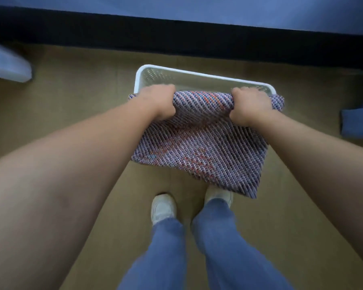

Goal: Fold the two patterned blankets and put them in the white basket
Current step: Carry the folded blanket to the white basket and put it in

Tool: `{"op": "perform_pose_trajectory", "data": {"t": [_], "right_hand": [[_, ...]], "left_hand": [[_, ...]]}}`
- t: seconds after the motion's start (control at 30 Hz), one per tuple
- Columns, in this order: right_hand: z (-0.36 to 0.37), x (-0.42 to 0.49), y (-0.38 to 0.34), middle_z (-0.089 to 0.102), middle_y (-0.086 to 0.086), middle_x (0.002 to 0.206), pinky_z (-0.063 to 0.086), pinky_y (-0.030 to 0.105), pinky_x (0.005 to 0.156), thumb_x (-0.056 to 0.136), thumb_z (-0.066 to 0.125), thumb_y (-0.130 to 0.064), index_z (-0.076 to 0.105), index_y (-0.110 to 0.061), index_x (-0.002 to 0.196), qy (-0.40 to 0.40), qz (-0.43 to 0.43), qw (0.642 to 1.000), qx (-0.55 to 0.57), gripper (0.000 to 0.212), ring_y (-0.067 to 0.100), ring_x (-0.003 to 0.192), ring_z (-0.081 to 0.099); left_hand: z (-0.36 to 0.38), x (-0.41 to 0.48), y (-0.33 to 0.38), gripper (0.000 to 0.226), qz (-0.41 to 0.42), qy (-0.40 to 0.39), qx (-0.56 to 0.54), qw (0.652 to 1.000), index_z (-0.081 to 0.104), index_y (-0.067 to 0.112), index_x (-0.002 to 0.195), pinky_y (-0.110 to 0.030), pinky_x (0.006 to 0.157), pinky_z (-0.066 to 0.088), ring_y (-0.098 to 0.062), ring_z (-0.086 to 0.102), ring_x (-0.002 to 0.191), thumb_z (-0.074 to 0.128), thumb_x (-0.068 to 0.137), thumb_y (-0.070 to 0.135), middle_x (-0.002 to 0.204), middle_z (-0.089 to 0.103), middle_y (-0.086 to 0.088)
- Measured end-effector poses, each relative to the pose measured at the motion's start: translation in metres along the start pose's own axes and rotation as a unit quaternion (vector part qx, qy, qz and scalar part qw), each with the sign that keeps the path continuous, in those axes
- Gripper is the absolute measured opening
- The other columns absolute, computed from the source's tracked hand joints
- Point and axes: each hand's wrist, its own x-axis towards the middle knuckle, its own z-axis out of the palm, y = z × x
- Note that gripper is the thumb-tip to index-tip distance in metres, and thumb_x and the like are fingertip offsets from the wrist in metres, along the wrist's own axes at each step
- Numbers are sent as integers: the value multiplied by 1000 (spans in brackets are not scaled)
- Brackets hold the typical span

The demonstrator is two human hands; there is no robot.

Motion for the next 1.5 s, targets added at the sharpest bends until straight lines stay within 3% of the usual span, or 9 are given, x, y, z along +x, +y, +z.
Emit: {"op": "perform_pose_trajectory", "data": {"t": [0.13, 0.3, 0.47, 0.57, 0.73, 1.2, 1.33, 1.4, 1.5], "right_hand": [[33, 43, 2, 58, 17, 113, 44, 40, 78, 80, 59, -19, 49, -7, 112, 0, 10, 1000, 0, 36, 36, 103, 56], [76, 55, 6, 58, 28, 104, 41, 46, 75, 82, 53, -3, 51, 3, 106, 167, -19, 985, 41, 24, 42, 96, 54], [101, 42, -1, 45, 28, 129, 26, 49, 105, 84, 54, -14, 40, -1, 134, 218, -40, 972, 77, 53, 43, 118, 41], [110, 12, -13, 18, 24, 151, 2, 47, 114, 73, 68, -50, 20, -12, 147, 169, -97, 975, 104, 95, 40, 140, 16], [127, -2, -14, -27, 13, 152, -14, 55, 108, 42, 58, -87, -33, -35, 137, 24, -77, 996, 24, 142, 32, 140, -24], [160, 59, 8, -28, 13, 152, -5, 70, 103, 31, 58, -90, -60, -37, 106, -127, -30, 990, -62, 150, 40, 139, -22], [138, 51, 2, -24, 13, 153, 0, 68, 106, 42, 62, -86, -52, -33, 120, -157, -32, 982, -97, 148, 39, 141, -17], [124, 37, -1, 4, 17, 153, 18, 59, 107, 51, 67, -78, -17, -27, 144, -62, -65, 991, -104, 136, 37, 139, 10], [111, 18, -5, 33, 21, 142, 33, 45, 98, 54, 76, -65, 20, -23, 145, 98, -147, 981, -80, 114, 36, 125, 35]], "left_hand": [[24, 50, -4, 39, -15, 19, 31, 999, 45, 9, 120, -42, 82, 42, -35, 52, 112, 50, 83, 23, 123, 54, -16], [44, 74, -8, 36, -22, 97, 103, 990, 48, 4, 120, -46, 89, 40, -37, 50, 112, 50, 87, 16, 122, 55, -20], [61, 61, -12, 40, 24, 171, 128, 977, 40, 3, 126, -51, 96, 33, -36, 42, 119, 43, 89, 16, 128, 48, -22], [84, 32, -4, 81, 67, 184, 117, 974, 13, 8, 145, -54, 113, 7, -32, 16, 141, 48, 84, 48, 151, 19, -17], [128, -14, 3, 139, 43, 69, 98, 992, -29, 16, 140, -53, 110, -11, -37, -17, 141, 36, 46, 95, 153, -20, -20], [154, 59, -23, 148, -4, -60, 164, 985, -58, 25, 113, -65, 106, -5, -47, -18, 137, 41, 31, 99, 146, -29, -27], [124, 47, -9, 149, -31, -120, 219, 968, -44, 21, 129, -66, 107, -1, -47, -13, 139, 53, 41, 92, 148, -24, -29], [107, 36, 1, 145, -20, -119, 240, 963, -27, 19, 142, -64, 109, 4, -44, -2, 141, 60, 47, 85, 152, -13, -27], [91, 19, 8, 133, 61, 18, 195, 979, -9, 16, 147, -57, 110, 15, -38, 5, 142, 64, 54, 78, 155, -4, -21]]}}
